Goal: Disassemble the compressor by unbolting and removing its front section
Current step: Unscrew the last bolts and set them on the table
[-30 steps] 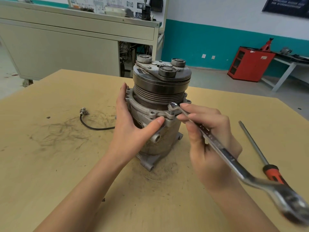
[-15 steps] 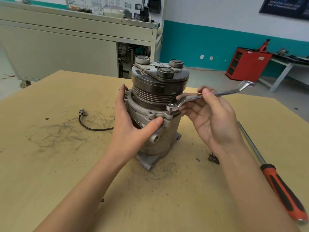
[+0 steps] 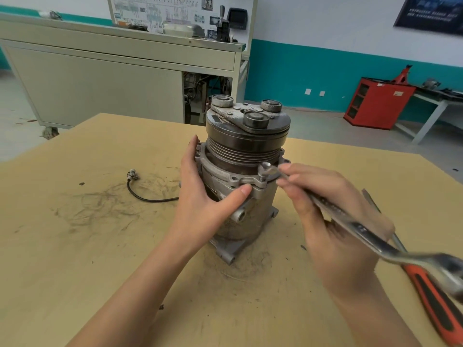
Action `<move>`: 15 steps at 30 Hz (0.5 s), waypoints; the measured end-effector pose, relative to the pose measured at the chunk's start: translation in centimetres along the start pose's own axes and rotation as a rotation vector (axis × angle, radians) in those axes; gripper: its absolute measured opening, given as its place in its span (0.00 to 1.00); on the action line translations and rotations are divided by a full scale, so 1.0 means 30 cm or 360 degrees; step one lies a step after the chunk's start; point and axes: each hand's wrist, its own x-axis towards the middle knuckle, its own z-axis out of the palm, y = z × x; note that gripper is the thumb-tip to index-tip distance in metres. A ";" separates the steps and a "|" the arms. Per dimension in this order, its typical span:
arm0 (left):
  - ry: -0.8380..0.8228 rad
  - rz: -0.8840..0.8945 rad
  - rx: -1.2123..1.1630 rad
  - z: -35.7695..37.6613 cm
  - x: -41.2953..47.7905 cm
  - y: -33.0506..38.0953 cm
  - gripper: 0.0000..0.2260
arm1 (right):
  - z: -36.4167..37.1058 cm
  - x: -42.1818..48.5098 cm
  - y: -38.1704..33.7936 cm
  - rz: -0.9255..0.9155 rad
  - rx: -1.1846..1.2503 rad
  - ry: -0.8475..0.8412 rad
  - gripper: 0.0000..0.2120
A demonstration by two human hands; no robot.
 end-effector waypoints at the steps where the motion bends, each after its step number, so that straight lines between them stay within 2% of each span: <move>1: 0.0001 0.0003 0.0001 0.000 0.000 -0.001 0.50 | 0.003 -0.005 -0.003 -0.0044 -0.0042 -0.0006 0.10; 3: 0.0000 0.0007 -0.0003 0.000 0.001 -0.001 0.50 | 0.011 -0.013 -0.003 -0.0070 -0.0058 -0.0002 0.11; 5: 0.0003 0.0007 -0.0012 0.001 0.001 -0.003 0.49 | 0.019 -0.016 0.007 0.0065 0.0147 0.0041 0.07; 9: 0.0006 0.0006 0.0003 0.002 0.002 -0.003 0.50 | 0.024 0.019 0.062 0.0842 0.1046 0.0209 0.03; 11: 0.0004 0.0010 0.0004 0.002 0.002 -0.003 0.50 | 0.023 0.051 0.102 0.1247 0.1428 0.0196 0.03; 13: -0.0001 0.0014 0.0009 0.003 0.001 -0.001 0.50 | 0.019 0.079 0.131 0.1454 0.1588 0.0138 0.04; 15: -0.0001 0.0013 0.0008 0.002 0.000 0.001 0.50 | 0.015 0.092 0.138 0.1499 0.1616 0.0148 0.06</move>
